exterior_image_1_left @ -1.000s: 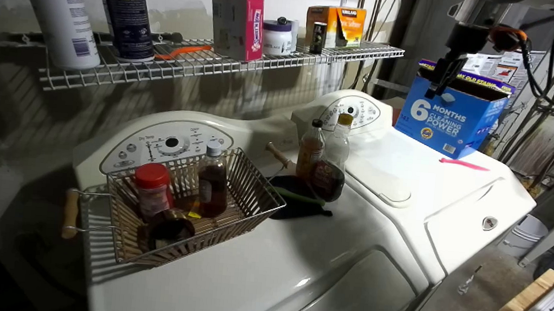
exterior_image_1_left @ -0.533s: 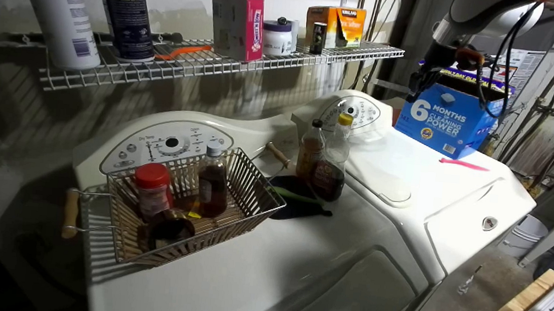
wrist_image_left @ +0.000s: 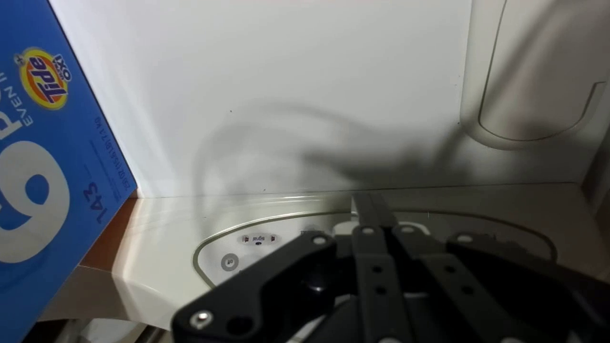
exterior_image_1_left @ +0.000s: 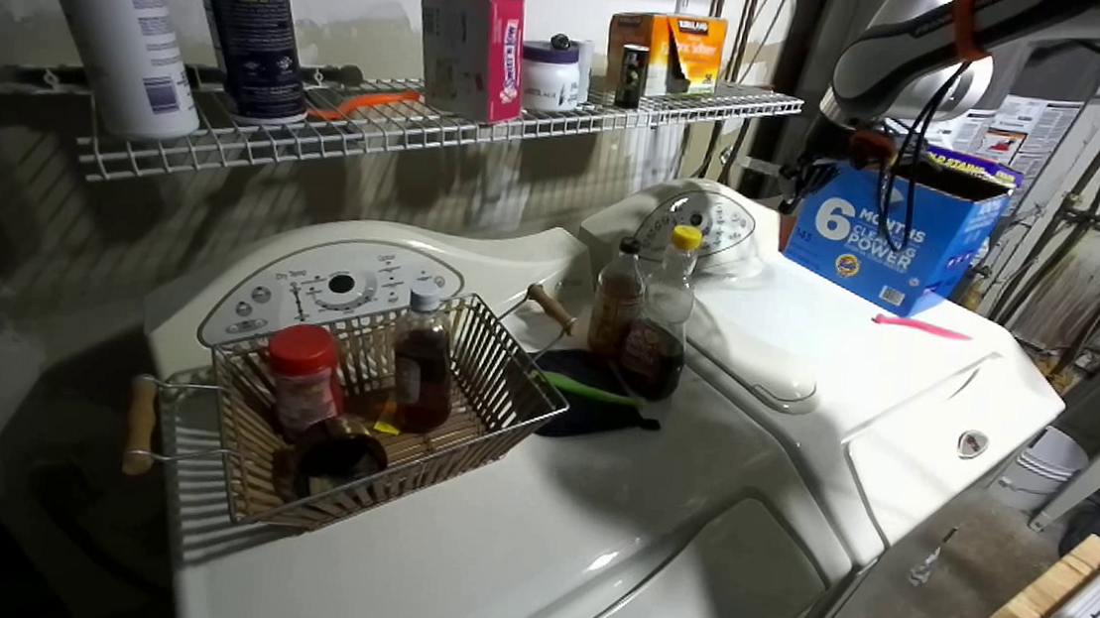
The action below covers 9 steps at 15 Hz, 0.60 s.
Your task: Press a button on the right dishwasher
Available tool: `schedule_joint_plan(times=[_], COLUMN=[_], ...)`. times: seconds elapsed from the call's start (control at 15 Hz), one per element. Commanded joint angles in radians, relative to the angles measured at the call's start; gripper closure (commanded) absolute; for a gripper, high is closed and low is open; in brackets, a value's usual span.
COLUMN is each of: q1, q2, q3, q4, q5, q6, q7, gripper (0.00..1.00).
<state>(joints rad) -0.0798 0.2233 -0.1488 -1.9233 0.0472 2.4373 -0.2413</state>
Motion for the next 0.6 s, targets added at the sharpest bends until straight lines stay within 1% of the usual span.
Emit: schedule_joint_plan(times=[0.0, 0.53], q1=[-0.025, -0.024], q2=[0.004, 0.005], q3=[0.026, 0.028], q4=[0.008, 0.018], q5=[-0.009, -0.009], q6=[-0.002, -0.003], q7=[0.008, 0.011], gripper=[0.99, 0.99])
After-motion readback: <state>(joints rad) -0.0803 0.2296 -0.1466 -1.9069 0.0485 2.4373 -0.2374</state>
